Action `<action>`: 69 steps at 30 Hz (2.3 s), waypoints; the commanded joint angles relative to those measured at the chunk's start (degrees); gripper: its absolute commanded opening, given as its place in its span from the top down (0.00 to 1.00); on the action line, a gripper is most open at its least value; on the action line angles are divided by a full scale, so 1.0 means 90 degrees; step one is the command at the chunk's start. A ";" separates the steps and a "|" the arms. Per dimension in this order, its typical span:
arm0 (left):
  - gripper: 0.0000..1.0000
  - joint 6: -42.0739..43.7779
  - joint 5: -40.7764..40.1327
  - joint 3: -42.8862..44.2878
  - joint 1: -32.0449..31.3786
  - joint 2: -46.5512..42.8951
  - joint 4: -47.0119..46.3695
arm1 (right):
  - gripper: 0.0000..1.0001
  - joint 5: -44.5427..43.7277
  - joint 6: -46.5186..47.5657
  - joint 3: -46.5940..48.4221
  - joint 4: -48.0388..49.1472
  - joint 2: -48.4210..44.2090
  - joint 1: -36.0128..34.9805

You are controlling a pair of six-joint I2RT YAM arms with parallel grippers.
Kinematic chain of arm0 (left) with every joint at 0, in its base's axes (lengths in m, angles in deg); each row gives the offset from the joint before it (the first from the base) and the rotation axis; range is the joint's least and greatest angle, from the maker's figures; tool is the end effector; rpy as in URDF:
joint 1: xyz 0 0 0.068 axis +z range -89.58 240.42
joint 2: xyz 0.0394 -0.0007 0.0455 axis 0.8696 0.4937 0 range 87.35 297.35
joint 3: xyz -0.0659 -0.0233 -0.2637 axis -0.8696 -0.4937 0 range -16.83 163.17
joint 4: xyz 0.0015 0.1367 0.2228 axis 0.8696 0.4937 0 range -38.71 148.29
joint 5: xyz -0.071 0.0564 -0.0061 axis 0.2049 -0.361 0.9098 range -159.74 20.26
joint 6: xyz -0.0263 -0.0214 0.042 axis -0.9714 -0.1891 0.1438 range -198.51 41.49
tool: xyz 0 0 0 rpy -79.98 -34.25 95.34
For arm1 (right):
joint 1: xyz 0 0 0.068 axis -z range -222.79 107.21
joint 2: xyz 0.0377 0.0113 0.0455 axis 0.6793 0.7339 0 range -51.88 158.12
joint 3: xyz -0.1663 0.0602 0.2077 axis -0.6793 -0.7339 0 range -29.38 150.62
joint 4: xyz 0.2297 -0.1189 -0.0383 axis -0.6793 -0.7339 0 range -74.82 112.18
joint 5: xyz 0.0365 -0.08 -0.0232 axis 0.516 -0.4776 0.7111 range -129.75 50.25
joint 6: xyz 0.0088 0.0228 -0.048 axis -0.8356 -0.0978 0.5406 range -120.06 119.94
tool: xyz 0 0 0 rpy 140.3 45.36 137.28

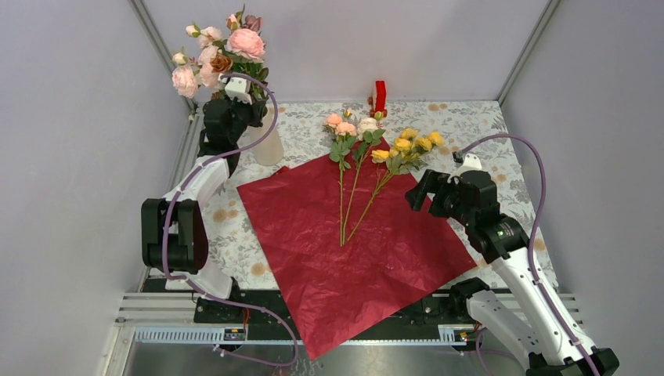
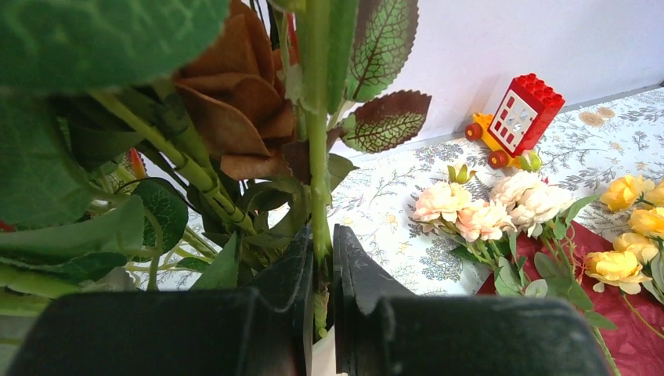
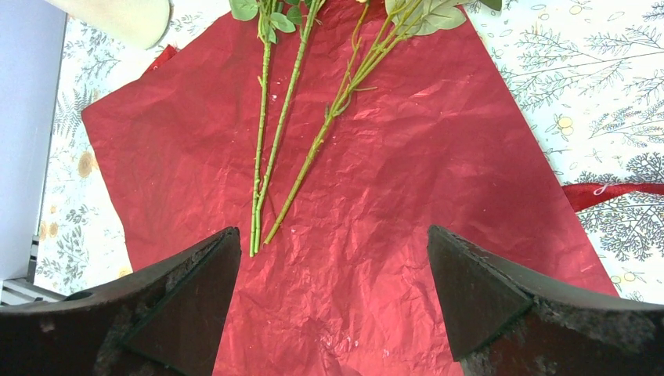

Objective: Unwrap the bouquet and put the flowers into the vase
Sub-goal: Insert the fake flower into the vase, then pick up the fake flower from the wrapping paper.

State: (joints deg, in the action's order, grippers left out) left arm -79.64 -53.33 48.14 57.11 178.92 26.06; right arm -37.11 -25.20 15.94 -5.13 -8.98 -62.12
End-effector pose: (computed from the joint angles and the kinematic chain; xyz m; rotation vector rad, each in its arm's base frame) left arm 0.3801 -0.0321 0.3187 0.2532 1.5810 -0.2883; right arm 0.1582 0.0572 0.3175 0.0736 2.0451 0.5380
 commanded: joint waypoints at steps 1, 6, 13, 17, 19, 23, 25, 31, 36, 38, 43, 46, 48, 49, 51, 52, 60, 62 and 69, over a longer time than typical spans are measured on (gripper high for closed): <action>0.88 -0.0104 0.0063 -0.0043 0.0007 -0.0046 -0.0089 | 0.05 0.0078 -0.0043 -0.0033 0.0231 -0.0010 0.0049; 0.72 -0.0117 0.0079 -0.0058 0.0007 -0.0131 -0.0016 | 0.05 0.0103 -0.0066 -0.0084 0.0265 -0.0023 0.0050; 0.59 -0.0252 0.0081 -0.0170 0.0004 -0.0387 0.0028 | 0.05 0.0141 -0.0060 -0.0103 0.0270 -0.0069 0.0048; 0.52 -0.0294 0.0088 -0.0256 -0.0021 -0.0558 0.0040 | 0.05 0.0173 -0.0077 -0.0119 0.0264 -0.0066 0.0047; 0.48 -0.0303 0.0086 -0.0300 -0.0042 -0.0649 0.0063 | 0.05 0.0190 -0.0077 -0.0126 0.0268 -0.0077 0.0044; 0.40 -0.0332 -0.0013 -0.0334 -0.0106 -0.0863 0.0226 | 0.06 0.0191 -0.0087 -0.0150 0.0255 -0.0141 0.0048; 0.32 -0.0392 -0.0110 -0.0304 -0.0160 -0.1036 0.0446 | 0.06 0.0186 -0.0096 -0.0161 0.0259 -0.0188 0.0048; 0.21 -0.0946 -0.0573 -0.0308 -0.0372 -0.1744 0.1455 | 0.07 0.0205 -0.0132 -0.0210 0.0252 -0.0217 0.0047; 0.16 -0.1541 -0.0689 -0.0163 -0.0374 -0.2189 0.3013 | 0.10 0.0296 -0.0150 -0.0221 0.0253 -0.0137 0.0048; 0.15 -0.1644 -0.0598 -0.0119 -0.0374 -0.2364 0.3486 | 0.10 0.0317 -0.0180 -0.0221 0.0244 -0.0095 0.0046; 0.12 -0.1797 -0.0359 -0.0166 -0.0374 -0.2869 0.4271 | 0.11 0.0369 -0.0477 -0.0259 0.0298 0.0098 0.0040; 0.09 -0.1742 -0.0275 -0.0208 -0.0374 -0.3161 0.4628 | 0.13 0.0389 -0.0817 -0.0361 0.0497 0.0328 0.0043; 0.07 -0.1610 -0.0324 -0.0306 -0.0374 -0.3334 0.4760 | 0.16 0.0506 -0.1093 -0.0450 0.0764 0.0636 0.0046; 0.07 -0.1502 -0.0362 -0.0376 -0.0374 -0.3417 0.4775 | 0.18 0.0636 -0.1243 -0.0506 0.0971 0.0791 0.0040; 0.06 -0.1347 -0.0492 -0.0516 -0.0374 -0.3455 0.4807 | 0.22 0.0912 -0.1515 -0.0604 0.1412 0.1189 0.0038; 0.06 -0.1311 -0.0550 -0.0541 -0.0372 -0.3442 0.4846 | 0.24 0.0997 -0.1650 -0.0633 0.1617 0.1400 0.0029; 0.06 -0.1296 -0.0426 -0.0570 -0.0374 -0.3583 0.4971 | 0.31 0.0596 -0.2106 -0.0590 0.2807 0.3214 -0.0306; 0.06 -0.1317 -0.0437 -0.0649 -0.0374 -0.3659 0.4972 | 0.35 0.0533 -0.2195 -0.0511 0.3198 0.3759 -0.0381; 0.06 -0.1417 -0.0261 -0.0643 -0.0374 -0.3700 0.5003 | 0.40 0.0370 -0.2284 0.0218 0.3558 0.5234 -0.0652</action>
State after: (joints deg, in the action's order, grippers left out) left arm -92.07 -56.96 42.28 53.63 147.09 72.53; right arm -31.41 -44.44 13.08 21.91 34.58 -66.38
